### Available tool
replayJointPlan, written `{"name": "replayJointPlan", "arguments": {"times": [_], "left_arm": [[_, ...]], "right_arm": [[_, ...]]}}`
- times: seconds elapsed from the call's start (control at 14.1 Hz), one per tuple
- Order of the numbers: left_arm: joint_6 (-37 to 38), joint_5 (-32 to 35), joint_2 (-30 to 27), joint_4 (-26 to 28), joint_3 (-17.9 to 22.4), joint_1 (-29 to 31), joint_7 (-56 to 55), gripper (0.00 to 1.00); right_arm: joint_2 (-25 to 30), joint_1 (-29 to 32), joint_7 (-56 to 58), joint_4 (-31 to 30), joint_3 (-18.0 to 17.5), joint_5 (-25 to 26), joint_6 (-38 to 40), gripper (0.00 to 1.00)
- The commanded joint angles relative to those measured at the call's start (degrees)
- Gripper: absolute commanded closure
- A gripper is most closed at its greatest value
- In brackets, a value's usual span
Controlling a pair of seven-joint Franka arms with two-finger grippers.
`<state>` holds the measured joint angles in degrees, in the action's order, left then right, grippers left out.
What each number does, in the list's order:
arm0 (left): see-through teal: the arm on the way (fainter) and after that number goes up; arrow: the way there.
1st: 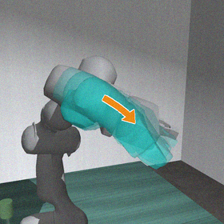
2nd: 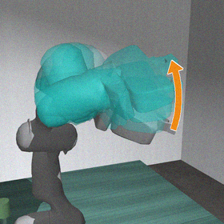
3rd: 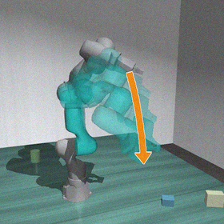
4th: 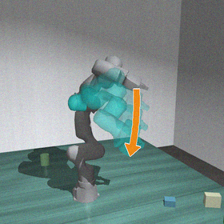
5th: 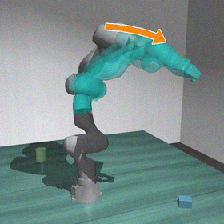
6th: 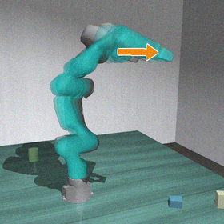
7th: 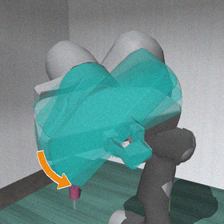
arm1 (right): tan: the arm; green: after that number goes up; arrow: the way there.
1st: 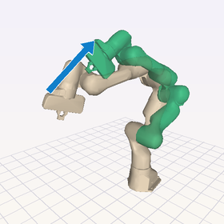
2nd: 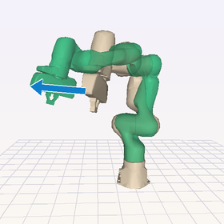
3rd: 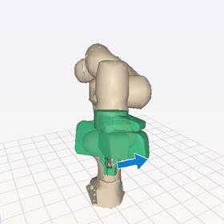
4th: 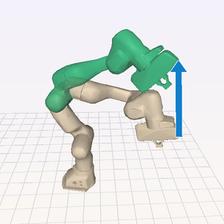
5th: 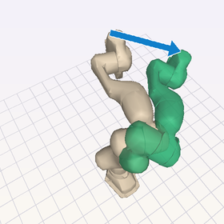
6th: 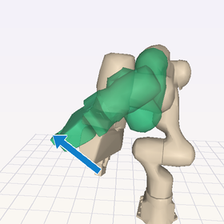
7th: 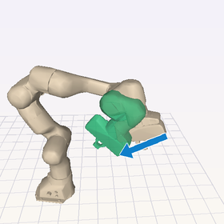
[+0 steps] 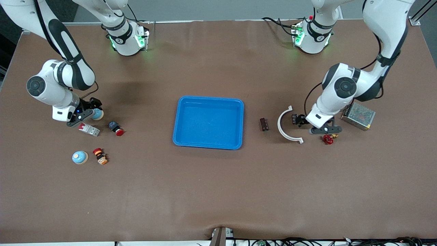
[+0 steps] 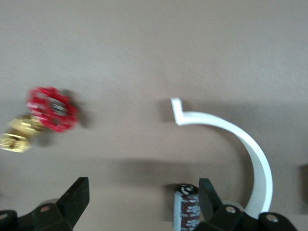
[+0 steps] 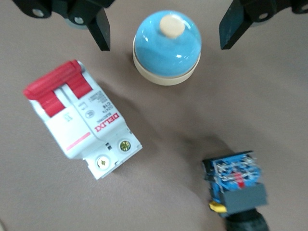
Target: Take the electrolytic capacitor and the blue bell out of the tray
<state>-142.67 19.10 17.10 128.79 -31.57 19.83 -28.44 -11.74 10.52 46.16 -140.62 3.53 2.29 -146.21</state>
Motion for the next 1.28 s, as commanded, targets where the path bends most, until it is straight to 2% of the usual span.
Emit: {"name": "replayJointPlan", "arguments": {"times": [0.0,0.21,0.35,0.5,0.64,0.78,0.99,1.2], "left_arm": [[9.14,-0.54,-0.23,-7.56,-1.12,0.64,0.05,0.0],[17.66,-2.39,0.04,-15.2,-1.12,0.64,2.33,0.0],[23.9,-4.49,-0.05,-20.13,-1.04,0.9,5.05,0.0],[31.97,-7.04,-0.22,-26.54,-0.08,0.65,10.39,0.0],[41.72,-8.81,-0.31,-34.35,5.78,-3.63,16.11,0.0],[47.81,-11.44,-0.92,-40.25,13.95,-9.35,21.82,0.0],[49.42,-13.81,-4.51,-42.56,20.39,-13.76,27.73,0.0],[49.59,-16.98,-9.35,-42.65,27.07,-18.85,30.98,0.0]], "right_arm": [[8.38,-0.84,-5.53,0.69,-1.33,0.52,9.58,0.0],[13.84,-5.41,-14.05,6.13,-1.33,0.52,22.94,0.0],[14.99,-7.78,-20.2,11.22,-1.42,0.52,30.07,0.0],[15.08,-11.99,-28.89,18.85,-1.42,0.61,38.15,0.0],[14.99,-16.12,-37.95,26.41,-1.33,0.7,45.89,0.0],[15.25,-18.6,-43.07,32.14,-1.42,0.61,52.57,0.0],[17.88,-18.69,-43.96,38.65,-1.33,0.61,58.91,0.0],[23.5,-17.12,-43.09,39.2,-0.63,0.7,60.78,0.0]]}}
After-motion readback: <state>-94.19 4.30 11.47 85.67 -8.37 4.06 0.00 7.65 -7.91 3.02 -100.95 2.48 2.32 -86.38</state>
